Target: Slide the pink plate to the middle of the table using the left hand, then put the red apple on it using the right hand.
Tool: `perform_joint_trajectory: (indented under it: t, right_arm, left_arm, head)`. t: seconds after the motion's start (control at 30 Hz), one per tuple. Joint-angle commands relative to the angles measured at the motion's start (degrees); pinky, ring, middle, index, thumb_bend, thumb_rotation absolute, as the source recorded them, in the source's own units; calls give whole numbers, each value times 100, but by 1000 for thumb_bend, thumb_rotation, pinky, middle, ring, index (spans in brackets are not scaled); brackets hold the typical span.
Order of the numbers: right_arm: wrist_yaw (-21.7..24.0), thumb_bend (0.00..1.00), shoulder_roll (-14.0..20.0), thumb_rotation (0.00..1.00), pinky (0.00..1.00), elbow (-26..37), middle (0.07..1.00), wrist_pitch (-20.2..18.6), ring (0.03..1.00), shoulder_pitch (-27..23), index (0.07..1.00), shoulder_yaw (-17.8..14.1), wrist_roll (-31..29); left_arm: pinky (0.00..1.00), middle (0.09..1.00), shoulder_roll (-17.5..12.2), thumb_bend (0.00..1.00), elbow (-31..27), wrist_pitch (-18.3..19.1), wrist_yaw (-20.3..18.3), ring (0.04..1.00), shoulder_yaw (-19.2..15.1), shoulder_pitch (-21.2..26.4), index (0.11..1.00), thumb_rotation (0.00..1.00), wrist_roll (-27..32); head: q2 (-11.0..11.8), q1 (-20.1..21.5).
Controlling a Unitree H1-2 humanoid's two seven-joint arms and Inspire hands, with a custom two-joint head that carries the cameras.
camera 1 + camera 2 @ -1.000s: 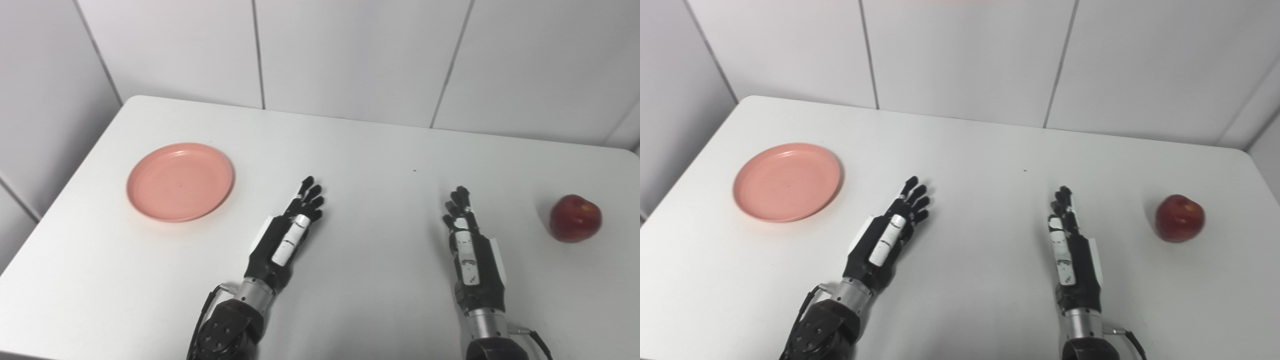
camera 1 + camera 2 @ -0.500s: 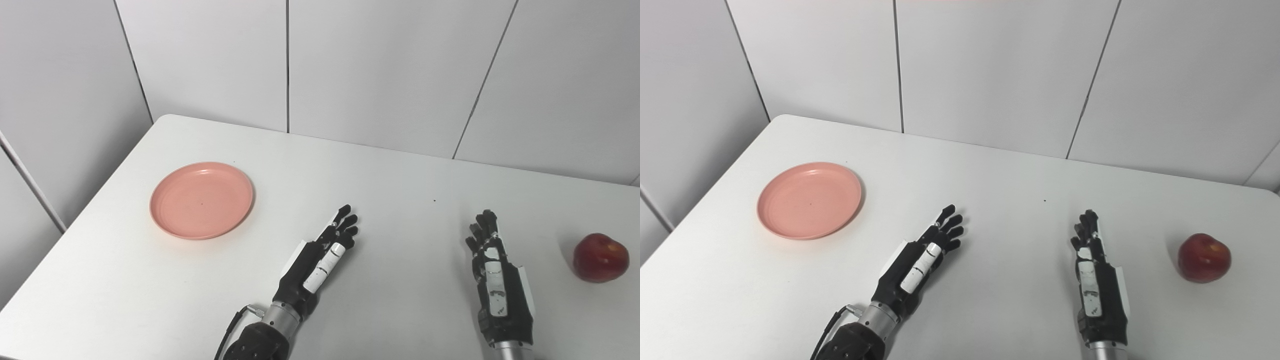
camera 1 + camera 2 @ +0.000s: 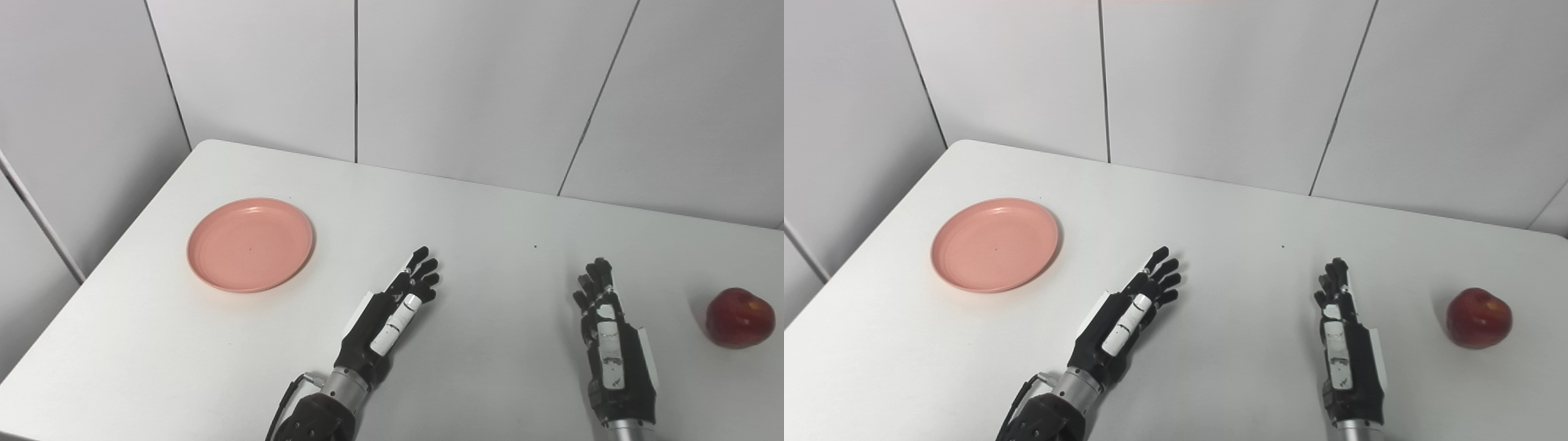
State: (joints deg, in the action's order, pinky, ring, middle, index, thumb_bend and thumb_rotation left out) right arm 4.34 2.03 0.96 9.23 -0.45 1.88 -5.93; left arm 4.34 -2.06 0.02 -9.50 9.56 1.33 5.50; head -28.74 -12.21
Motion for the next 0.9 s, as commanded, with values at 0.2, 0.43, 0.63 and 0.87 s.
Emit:
perform_joint_trajectory:
  t: [0.2, 0.43, 0.63, 0.87]
  right_arm:
    - [56, 671, 75, 945, 1000, -474, 1000, 171, 1000, 299, 1000, -72, -7]
    - [75, 648, 87, 959, 1000, -516, 1000, 209, 1000, 287, 1000, -80, -24]
    - [118, 635, 97, 957, 1000, -583, 1000, 292, 1000, 271, 1000, -99, -66]
    - [152, 639, 128, 969, 1000, -624, 1000, 283, 1000, 260, 1000, -134, -67]
  left_arm:
    - [935, 955, -34, 679, -432, 203, -51, 938, -109, 222, 949, 824, 200]
    - [927, 940, -190, 717, -833, 618, -120, 917, -273, 521, 934, 815, 519]
    - [910, 939, -318, 725, -1113, 941, -134, 913, -461, 795, 932, 829, 729]
    - [904, 930, -438, 743, -1309, 1187, -95, 905, -771, 1117, 924, 806, 1034]
  head:
    - [1, -76]
    - [11, -123]
    - [25, -177]
    - [48, -261]
